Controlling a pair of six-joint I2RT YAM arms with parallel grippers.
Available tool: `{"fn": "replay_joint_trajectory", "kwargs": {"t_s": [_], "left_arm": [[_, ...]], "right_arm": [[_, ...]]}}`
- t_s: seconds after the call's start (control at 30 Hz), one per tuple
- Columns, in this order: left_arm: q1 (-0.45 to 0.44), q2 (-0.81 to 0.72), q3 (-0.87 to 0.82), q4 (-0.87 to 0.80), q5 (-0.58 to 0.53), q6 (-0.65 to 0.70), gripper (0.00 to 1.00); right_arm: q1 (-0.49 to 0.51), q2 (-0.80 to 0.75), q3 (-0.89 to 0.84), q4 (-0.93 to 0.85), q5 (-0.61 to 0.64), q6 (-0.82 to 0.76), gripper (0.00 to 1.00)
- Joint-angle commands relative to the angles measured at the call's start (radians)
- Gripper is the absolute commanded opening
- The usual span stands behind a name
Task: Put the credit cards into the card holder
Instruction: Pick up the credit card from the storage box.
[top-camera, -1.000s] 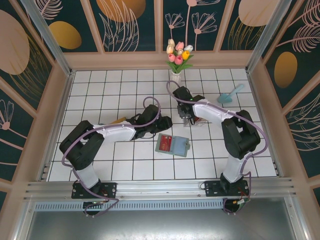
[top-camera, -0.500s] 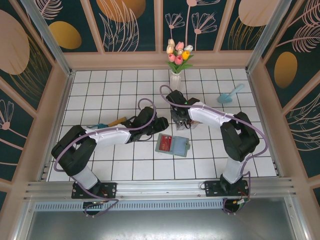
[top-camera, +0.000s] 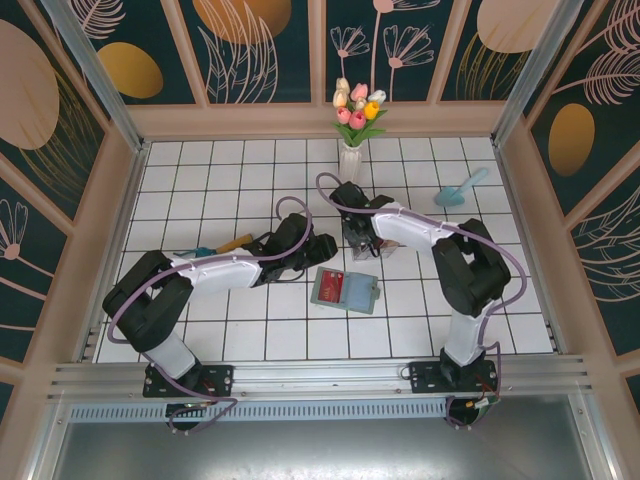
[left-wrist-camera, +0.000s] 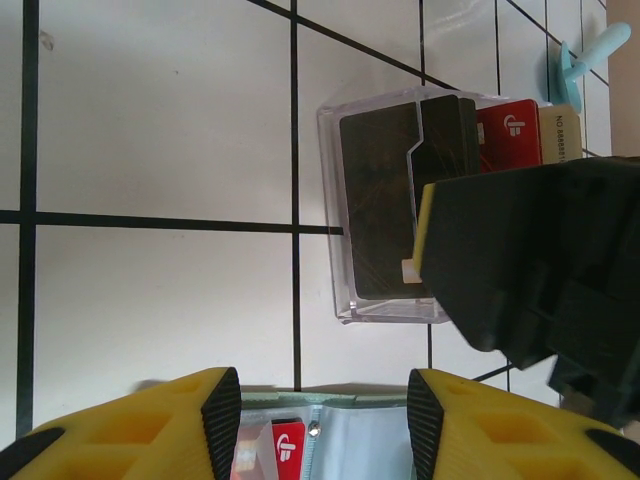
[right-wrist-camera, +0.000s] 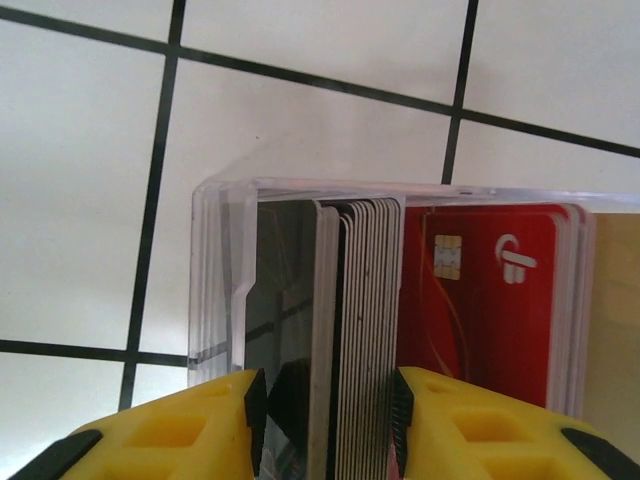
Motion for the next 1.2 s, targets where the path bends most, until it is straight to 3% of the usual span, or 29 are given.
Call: {"fn": "replay_joint_trajectory", "kwargs": {"t_s": [0.0, 0.3, 1.17], "left_arm": [[-0.004, -0.016, -0.009, 0.014, -0.008, -0.008, 0.5], [-0.004, -0.012, -0.006, 0.01, -0.011, -0.008, 0.5], [-0.005, -0.004, -0.002, 0.009, -0.003, -0.008, 0.5]], "right_arm": [[0.003, 0.043, 0.031, -0.04, 0.049, -0.015, 0.41], [0.019, 0.013, 0.058, -0.069, 0.18, -0.013, 0.4], [0.018, -0.057, 0.063, -0.09, 0.169, 0.0, 0.15]]}}
